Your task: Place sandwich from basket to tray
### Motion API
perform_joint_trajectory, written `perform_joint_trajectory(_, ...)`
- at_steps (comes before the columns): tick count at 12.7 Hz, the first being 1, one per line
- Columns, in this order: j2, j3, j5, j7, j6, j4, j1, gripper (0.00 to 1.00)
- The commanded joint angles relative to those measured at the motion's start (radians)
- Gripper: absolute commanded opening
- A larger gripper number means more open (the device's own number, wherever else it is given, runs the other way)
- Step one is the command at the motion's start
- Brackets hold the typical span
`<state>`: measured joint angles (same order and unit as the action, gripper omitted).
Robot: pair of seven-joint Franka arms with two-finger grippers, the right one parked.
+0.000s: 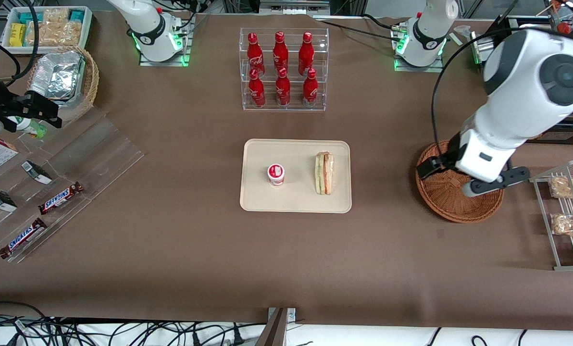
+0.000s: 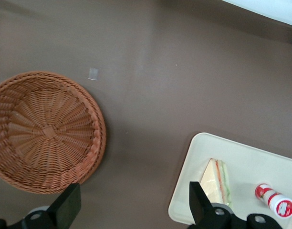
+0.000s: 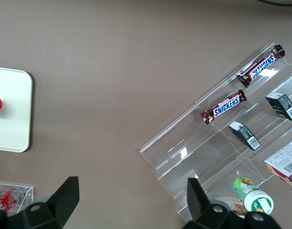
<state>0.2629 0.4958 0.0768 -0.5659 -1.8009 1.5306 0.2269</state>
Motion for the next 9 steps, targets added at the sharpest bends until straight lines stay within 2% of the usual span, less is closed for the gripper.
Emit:
perform_joint_trajectory(1, -0.098, -0.132, -0.081, 0.197, 0.090, 0.017, -0.037, 1.00)
perform_joint_trajectory(6, -0.175, -0.285, -0.084, 0.545, 0.207, 0.017, -0.081, 1.00)
perform_joint_trajectory(9, -0.195, -0.371, -0.084, 0.655, 0.222, 0.020, -0.122, 1.00)
